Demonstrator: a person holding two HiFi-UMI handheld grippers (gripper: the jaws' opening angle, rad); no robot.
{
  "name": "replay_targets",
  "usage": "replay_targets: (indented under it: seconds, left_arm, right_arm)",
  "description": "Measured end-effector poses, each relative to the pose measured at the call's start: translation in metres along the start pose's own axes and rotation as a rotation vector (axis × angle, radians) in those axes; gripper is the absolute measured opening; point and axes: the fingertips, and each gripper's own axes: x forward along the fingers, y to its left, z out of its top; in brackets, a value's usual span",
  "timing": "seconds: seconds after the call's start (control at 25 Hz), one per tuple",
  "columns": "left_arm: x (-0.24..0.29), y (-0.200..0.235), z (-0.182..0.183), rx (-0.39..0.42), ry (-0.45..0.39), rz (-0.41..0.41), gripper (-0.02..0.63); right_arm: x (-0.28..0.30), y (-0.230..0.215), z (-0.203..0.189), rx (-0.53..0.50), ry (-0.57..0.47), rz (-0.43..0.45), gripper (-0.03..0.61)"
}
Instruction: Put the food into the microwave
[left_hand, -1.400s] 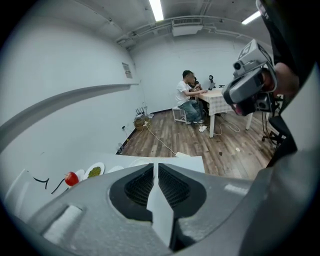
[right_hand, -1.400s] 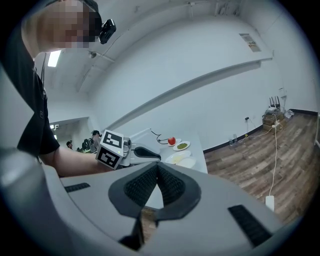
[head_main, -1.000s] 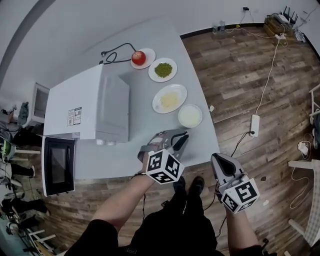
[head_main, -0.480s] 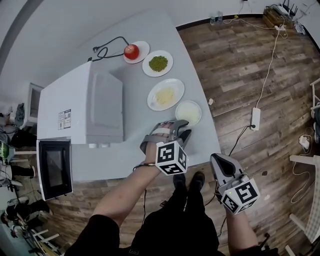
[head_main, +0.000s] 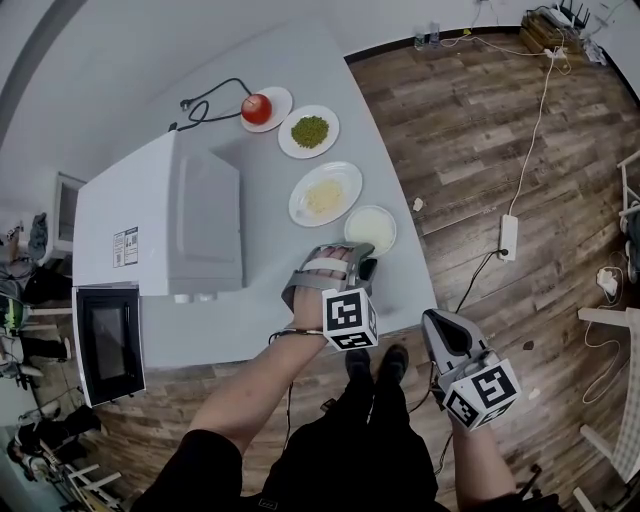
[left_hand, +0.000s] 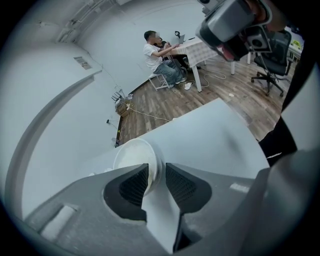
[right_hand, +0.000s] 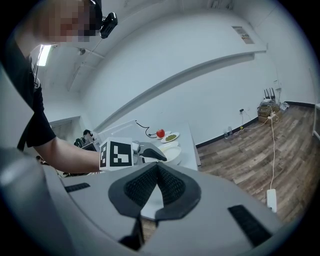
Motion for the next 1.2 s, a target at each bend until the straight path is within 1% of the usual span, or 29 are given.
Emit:
replay_targets:
  seconds: [0.16, 0.36, 0.64, 0.84, 1.04, 1.2]
  left_arm:
    - [0.001, 0.004, 0.0, 0.037, 0.012, 0.026, 0.103]
    - [0.001, 0.003, 0.001, 0.065, 0.019, 0.034, 0.081]
    - [0.0, 0.0, 0.001, 0.111, 0.028, 0.046, 0.066]
    - [-0.003, -0.002, 0.0, 0.167, 0.034, 0.068, 0.061]
    - [-0.008, -0.008, 0.0, 0.16, 0.038, 0.078, 0.06]
    - [-0.018, -0.013, 0.002, 0.148, 0.035, 0.087, 0.06]
  right_arm:
    - [-0.003, -0.002, -0.001, 0.006, -0.002, -0.006, 0.014]
    - [-0.007, -0.003, -0.005, 0.019, 0.001, -0.007, 0.014]
    - [-0.011, 0.0, -0.006, 0.026, 0.003, -0.009, 0.014]
    - [-0.015, 0.002, -0.012, 0.03, 0.004, 0.003, 0.014]
    - [-0.021, 0.001, -0.015, 0.046, 0.01, -0.008, 0.014]
    - [-0.025, 0.006, -0.012, 0.029, 0.007, 0.013, 0.014]
